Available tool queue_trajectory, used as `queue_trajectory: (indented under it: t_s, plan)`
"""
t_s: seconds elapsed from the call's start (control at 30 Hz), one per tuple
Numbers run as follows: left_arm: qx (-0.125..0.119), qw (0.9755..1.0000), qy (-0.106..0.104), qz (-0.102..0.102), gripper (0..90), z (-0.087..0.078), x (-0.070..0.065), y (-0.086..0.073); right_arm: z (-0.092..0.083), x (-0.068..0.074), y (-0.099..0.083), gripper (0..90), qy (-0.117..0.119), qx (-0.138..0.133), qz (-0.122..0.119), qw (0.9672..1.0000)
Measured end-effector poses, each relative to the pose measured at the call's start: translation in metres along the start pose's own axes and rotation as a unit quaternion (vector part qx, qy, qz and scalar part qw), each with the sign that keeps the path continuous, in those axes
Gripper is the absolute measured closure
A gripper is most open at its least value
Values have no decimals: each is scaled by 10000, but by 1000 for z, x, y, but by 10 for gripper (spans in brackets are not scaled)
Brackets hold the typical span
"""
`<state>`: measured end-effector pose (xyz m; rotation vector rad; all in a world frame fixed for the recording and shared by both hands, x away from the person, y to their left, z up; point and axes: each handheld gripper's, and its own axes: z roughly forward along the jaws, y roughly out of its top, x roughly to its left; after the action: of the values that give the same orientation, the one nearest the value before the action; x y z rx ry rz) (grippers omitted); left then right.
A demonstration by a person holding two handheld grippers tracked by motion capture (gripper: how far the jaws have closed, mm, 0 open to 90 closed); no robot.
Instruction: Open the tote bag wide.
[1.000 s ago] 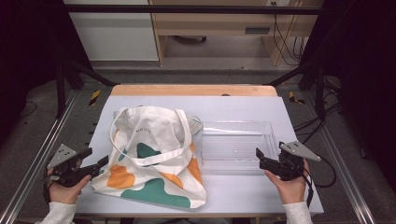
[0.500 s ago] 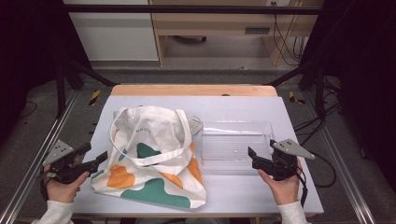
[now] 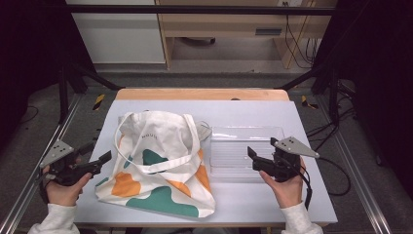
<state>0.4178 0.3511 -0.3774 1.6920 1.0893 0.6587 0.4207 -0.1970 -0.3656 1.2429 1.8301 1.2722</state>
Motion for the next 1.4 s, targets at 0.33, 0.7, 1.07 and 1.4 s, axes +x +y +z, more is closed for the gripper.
queue_trajectory:
  t_s: [0.33,0.7,1.07,1.4]
  plan:
    - [-111,9998,-118,63,246,7,-13,14,9,12,12,182,141,-68,-33,9999]
    - [-143,9991,-309,262,260,20,-37,31,21,28,18,198,327,-10,-144,9994]
    - [-8,9986,-287,443,295,36,-57,37,28,41,22,245,564,-15,-310,9979]
    - [-168,9981,-229,545,314,32,-62,44,30,46,24,279,642,-19,-372,9972]
